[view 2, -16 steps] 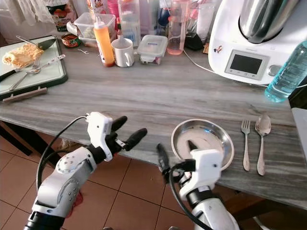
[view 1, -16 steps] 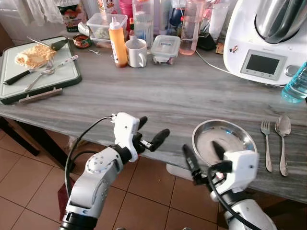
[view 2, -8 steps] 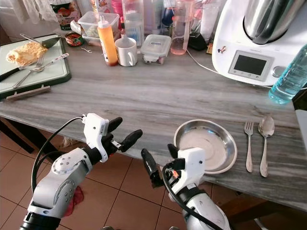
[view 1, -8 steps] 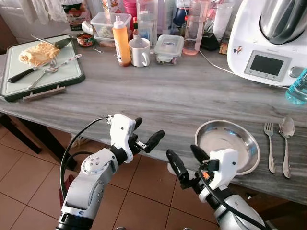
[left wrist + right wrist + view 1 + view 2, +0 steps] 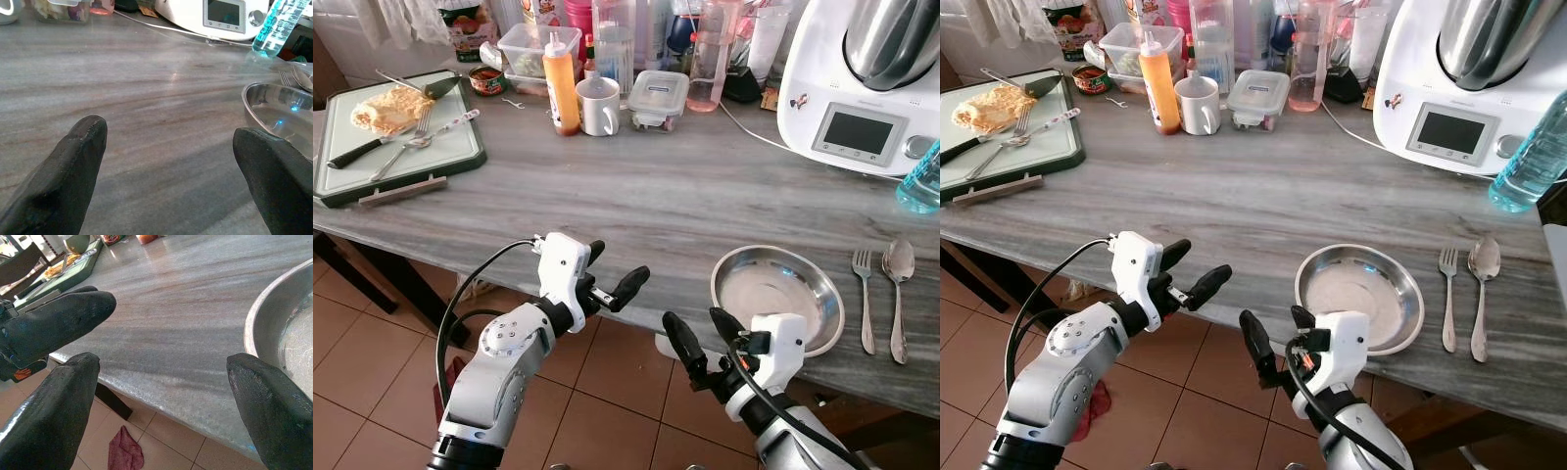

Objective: Setting the table

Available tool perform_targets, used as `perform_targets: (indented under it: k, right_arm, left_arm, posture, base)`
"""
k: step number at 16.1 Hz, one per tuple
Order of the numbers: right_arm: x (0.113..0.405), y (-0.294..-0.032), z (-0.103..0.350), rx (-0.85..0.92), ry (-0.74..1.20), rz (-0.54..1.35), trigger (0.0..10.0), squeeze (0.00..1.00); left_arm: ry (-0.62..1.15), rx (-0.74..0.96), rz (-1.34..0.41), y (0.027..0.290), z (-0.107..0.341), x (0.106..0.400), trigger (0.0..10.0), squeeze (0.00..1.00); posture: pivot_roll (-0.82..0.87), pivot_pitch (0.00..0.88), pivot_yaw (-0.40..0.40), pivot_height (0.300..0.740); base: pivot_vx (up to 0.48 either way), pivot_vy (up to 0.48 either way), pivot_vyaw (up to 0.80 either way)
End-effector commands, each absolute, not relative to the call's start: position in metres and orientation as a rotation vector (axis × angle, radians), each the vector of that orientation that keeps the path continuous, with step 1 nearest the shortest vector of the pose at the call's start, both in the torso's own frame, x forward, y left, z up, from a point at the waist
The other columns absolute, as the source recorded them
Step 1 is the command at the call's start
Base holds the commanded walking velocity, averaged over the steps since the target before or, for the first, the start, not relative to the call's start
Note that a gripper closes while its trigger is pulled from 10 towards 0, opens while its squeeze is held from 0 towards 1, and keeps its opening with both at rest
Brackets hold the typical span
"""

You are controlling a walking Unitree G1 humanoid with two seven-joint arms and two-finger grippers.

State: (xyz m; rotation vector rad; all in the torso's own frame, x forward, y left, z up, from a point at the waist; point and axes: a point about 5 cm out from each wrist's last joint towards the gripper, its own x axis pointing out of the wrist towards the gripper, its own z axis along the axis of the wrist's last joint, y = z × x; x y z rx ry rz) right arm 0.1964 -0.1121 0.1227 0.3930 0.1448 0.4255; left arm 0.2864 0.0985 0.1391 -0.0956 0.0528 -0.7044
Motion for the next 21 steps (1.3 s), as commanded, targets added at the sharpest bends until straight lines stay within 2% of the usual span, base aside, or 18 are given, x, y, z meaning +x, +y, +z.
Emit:
perform_targets:
  k: [1, 8, 21]
  right_arm:
    - [0.195, -0.113, 0.12, 0.396, 0.16, 0.419, 10.0, 0.0]
    - [0.193, -0.112, 0.117, 0.411, 0.187, 0.438, 10.0, 0.0]
    - [0.194, -0.123, 0.114, 0.376, 0.188, 0.389, 10.0, 0.0]
  left_arm:
    - [0.047, -0.085, -0.715, 0.098, 0.141, 0.285, 10.0, 0.0]
    - [0.049, -0.087, -0.715, 0.098, 0.142, 0.285, 10.0, 0.0]
    - [0.055, -0.083, -0.723, 0.096, 0.142, 0.284, 10.0, 0.0]
  posture:
    - [0.02, 0.156, 0.005, 0.714]
    - [0.02, 0.16, 0.004, 0.714]
    - [0.01, 0.165, 0.01, 0.714]
  base:
    - [0.0, 0.0, 0.0]
    - [0.0, 0.0, 0.0]
    - [0.0, 0.0, 0.0]
